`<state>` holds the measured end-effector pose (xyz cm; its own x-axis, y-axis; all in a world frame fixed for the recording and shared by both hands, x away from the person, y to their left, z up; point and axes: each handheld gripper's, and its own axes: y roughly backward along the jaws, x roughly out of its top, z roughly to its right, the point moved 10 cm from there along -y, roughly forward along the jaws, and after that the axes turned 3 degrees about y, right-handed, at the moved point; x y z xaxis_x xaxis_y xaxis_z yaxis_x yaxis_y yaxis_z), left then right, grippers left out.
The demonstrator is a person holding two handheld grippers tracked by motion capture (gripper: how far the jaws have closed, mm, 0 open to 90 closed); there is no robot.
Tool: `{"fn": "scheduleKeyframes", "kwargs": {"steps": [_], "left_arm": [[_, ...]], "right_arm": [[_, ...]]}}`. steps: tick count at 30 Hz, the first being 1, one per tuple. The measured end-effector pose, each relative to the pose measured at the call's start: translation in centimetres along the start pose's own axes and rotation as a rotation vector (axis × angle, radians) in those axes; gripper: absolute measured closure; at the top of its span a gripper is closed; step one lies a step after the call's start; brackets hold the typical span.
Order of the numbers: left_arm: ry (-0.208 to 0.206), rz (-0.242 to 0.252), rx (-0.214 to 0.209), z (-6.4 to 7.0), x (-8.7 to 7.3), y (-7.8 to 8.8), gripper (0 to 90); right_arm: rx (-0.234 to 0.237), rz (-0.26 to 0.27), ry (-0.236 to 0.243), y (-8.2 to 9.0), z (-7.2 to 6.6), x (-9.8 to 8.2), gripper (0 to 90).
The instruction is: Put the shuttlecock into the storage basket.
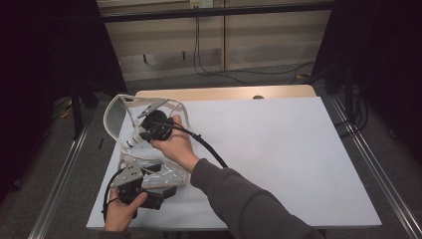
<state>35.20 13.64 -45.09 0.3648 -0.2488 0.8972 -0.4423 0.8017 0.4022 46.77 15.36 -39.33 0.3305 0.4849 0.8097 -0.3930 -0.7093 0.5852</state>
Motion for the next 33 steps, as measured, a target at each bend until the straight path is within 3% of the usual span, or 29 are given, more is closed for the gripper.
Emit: {"fn": "scheduleKeyframes", "kwargs": {"steps": [20,33], "left_arm": [[0.0,0.005,0.001,0.0,0.0,0.4,4.5],[-0.001,0.002,0.002,0.0,-0.1,0.3,4.5]], "right_arm": [[-0.012,-0.037,0.013,-0.6,0.6,-1.2,87.0],[0.004,-0.057,0.033,-0.9,0.3,-1.7,86.8]]}}
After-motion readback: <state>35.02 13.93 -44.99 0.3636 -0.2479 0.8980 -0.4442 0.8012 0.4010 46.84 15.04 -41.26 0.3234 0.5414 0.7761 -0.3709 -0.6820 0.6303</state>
